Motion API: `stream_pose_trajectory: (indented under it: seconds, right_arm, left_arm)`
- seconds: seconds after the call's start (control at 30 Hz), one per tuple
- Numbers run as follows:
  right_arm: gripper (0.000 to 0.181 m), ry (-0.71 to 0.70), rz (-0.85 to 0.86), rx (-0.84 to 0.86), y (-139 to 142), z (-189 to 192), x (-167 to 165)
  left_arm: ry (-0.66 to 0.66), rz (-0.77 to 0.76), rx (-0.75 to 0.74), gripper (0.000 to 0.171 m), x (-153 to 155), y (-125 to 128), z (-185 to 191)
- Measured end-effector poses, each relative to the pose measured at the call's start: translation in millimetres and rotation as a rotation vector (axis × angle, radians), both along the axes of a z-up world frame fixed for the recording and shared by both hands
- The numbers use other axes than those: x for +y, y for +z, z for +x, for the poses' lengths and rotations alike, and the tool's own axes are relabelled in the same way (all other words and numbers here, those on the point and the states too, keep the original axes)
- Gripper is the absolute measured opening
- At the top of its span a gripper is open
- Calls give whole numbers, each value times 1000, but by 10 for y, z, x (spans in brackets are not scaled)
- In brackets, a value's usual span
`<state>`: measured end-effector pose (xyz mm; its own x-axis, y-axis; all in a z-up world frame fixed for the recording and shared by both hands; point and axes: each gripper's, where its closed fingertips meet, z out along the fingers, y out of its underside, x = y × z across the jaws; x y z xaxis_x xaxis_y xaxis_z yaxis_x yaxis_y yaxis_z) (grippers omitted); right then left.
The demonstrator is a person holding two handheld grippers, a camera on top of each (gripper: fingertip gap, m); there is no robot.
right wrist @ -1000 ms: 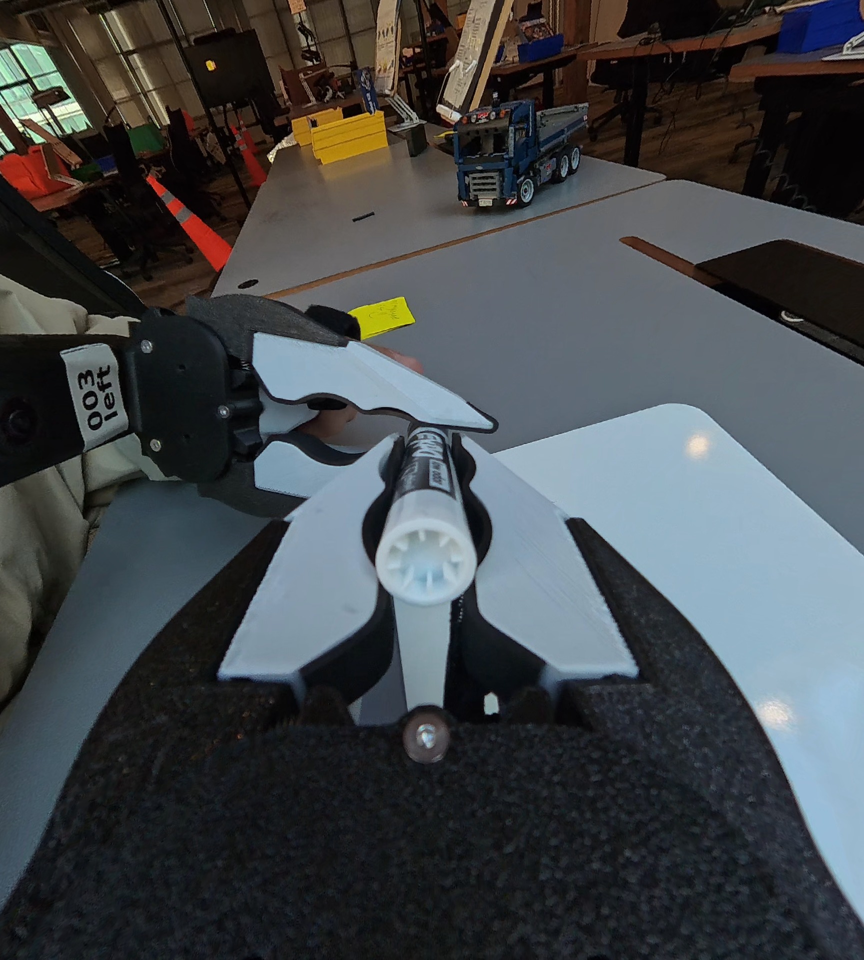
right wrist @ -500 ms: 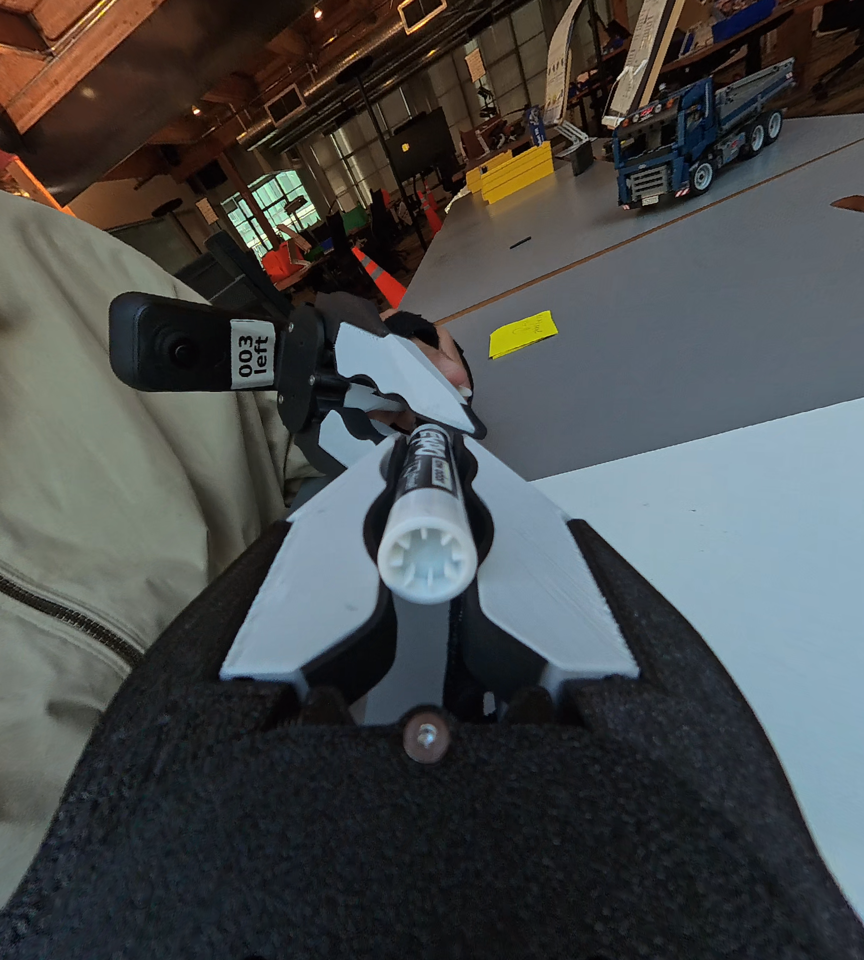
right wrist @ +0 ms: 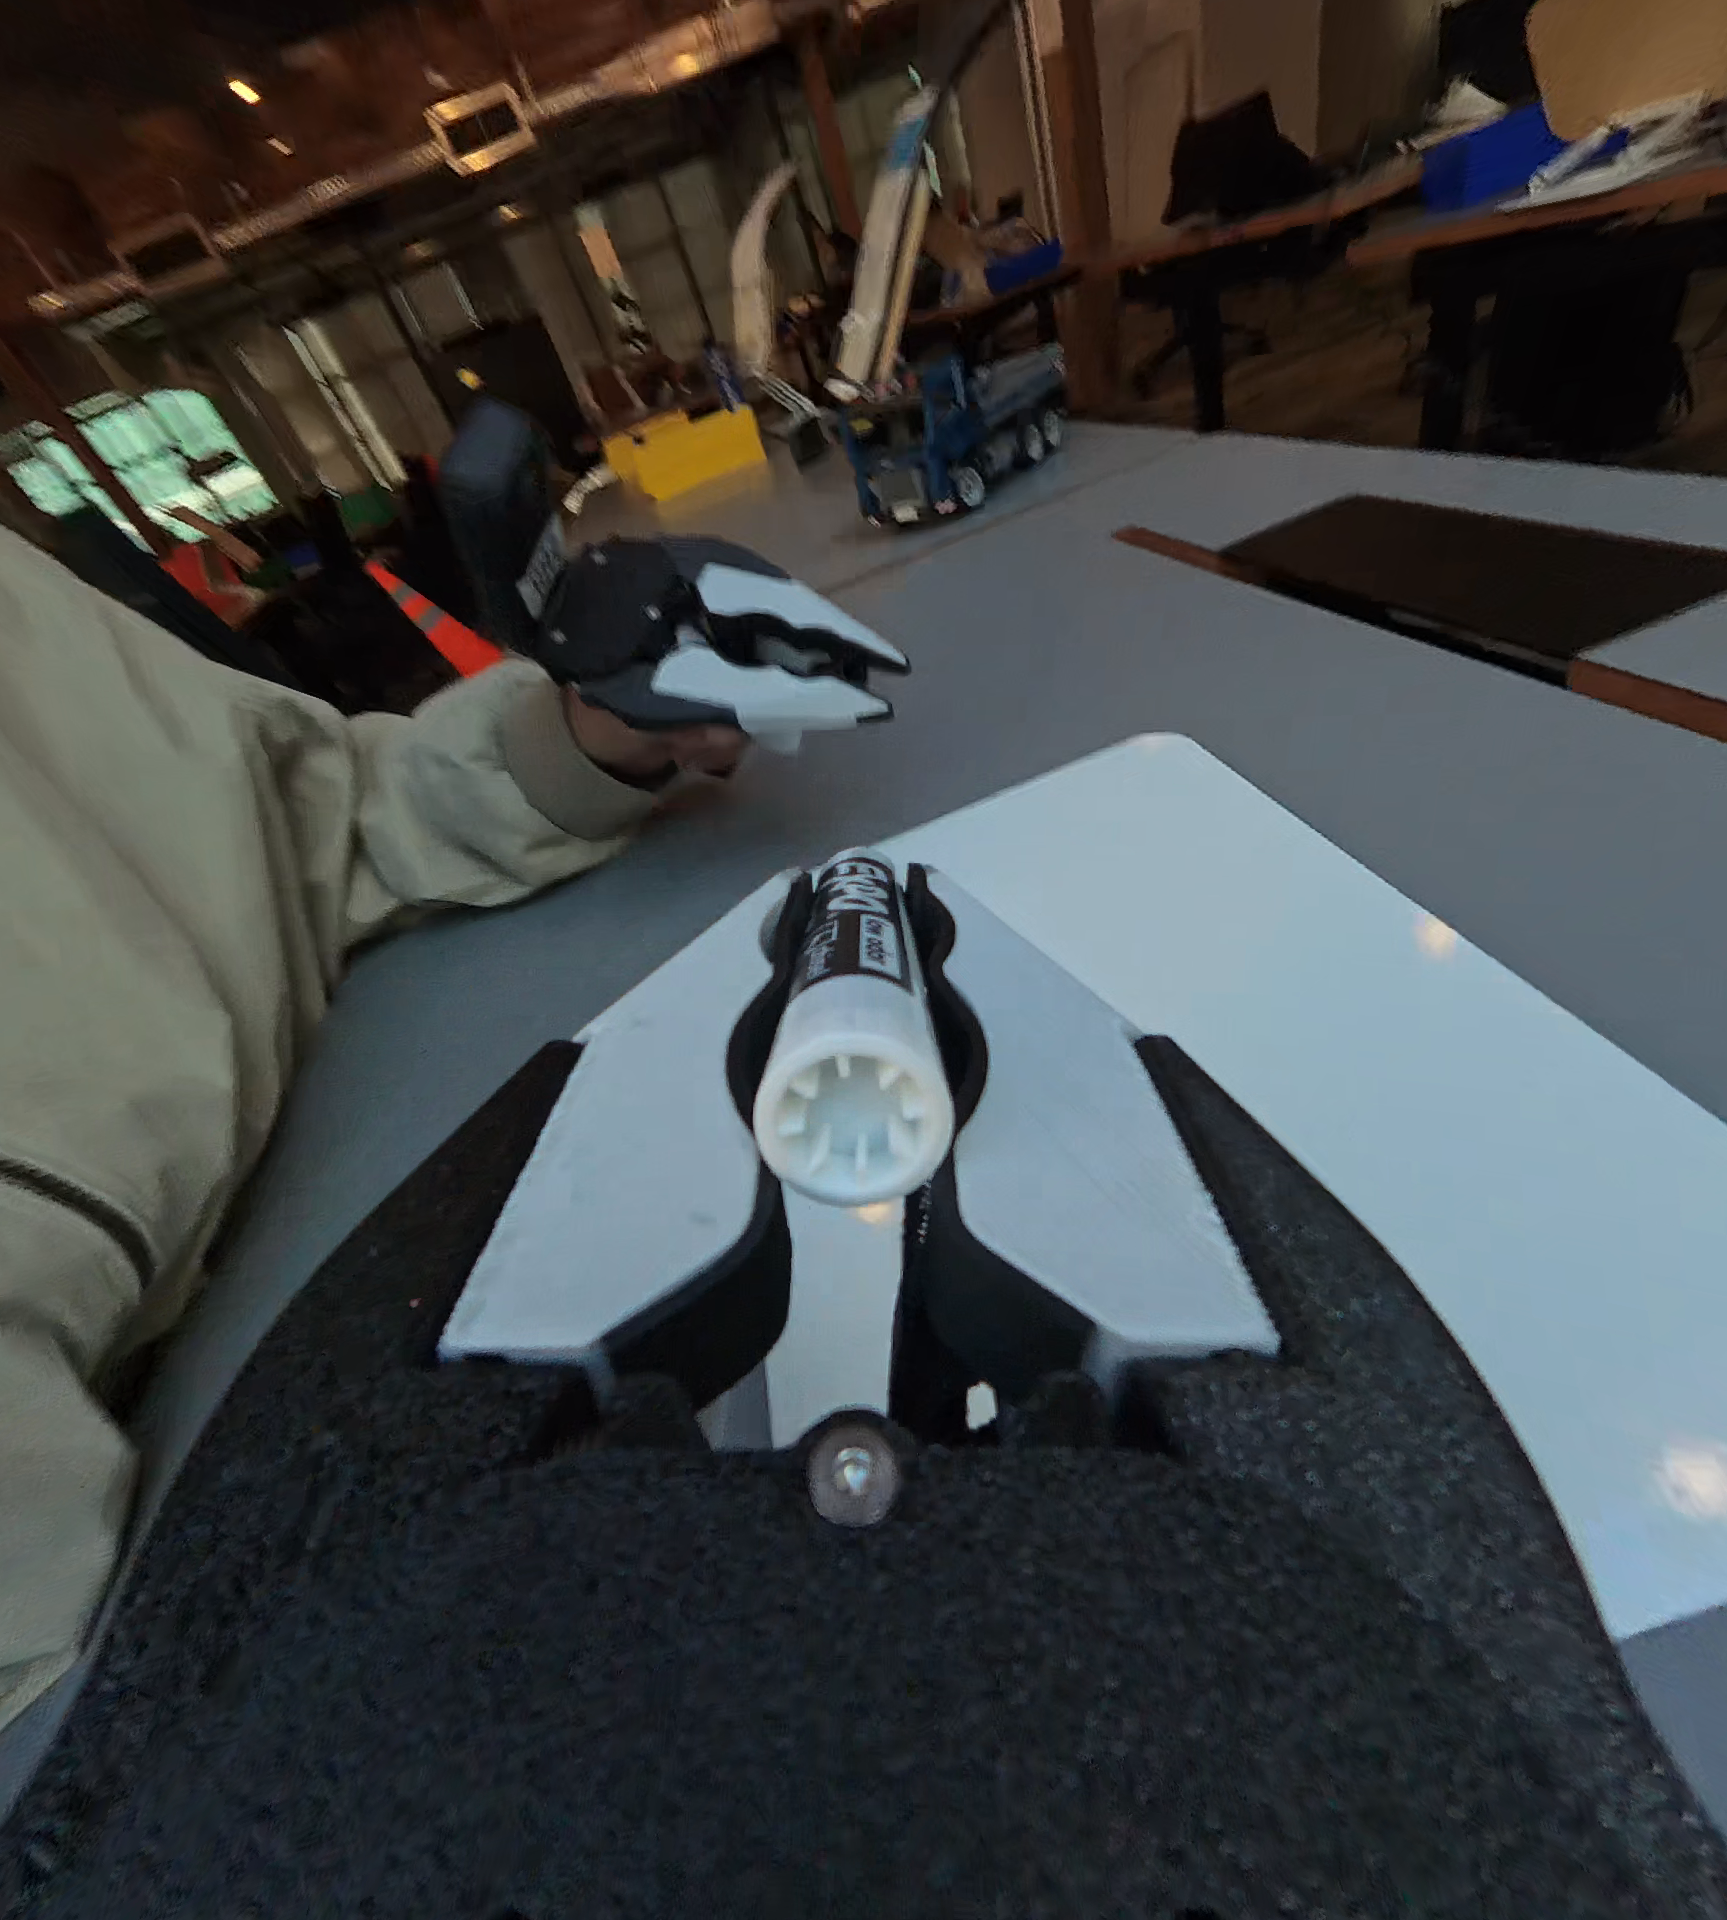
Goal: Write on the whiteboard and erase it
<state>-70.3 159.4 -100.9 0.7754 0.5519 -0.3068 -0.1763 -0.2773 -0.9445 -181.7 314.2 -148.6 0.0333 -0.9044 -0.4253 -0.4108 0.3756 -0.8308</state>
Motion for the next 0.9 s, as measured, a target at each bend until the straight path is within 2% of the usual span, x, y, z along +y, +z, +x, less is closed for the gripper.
stream_pose_trajectory:
  seconds: [0.03, 0.1, 0.13, 0.2, 0.23, 0.43, 0.73, 0.9]
  right_arm:
    - [18, -51, -44, -35, -103, 35, 81]
    - [18, -89, -14, 16, -41, 112, 142]
    - [18, -132, -33, 9, -81, 203, 173]
    - [18, -184, -51, -52, -167, 304, 181]
    - [18, -181, -45, -67, -180, 294, 168]
    - [18, -132, -17, -75, -185, 122, 181]
    - [18, -129, -35, -77, -218, 95, 189]
    - [18, -154, -72, -85, -277, 113, 224]
  left_arm:
    - [76, -21, 32, 17, 216, -79, 8]
    - [199, -161, 161, 18, 497, -365, -30]
    - [253, -205, 166, 18, 589, -421, -53]
    - [274, -291, 253, 18, 579, -594, -110]
    - [304, -284, 261, 18, 612, -621, -131]
    - [311, -282, 252, 18, 546, -626, -106]
    - [326, -249, 284, 18, 519, -681, -156]
    - [324, -258, 247, 29, 503, -624, -197]
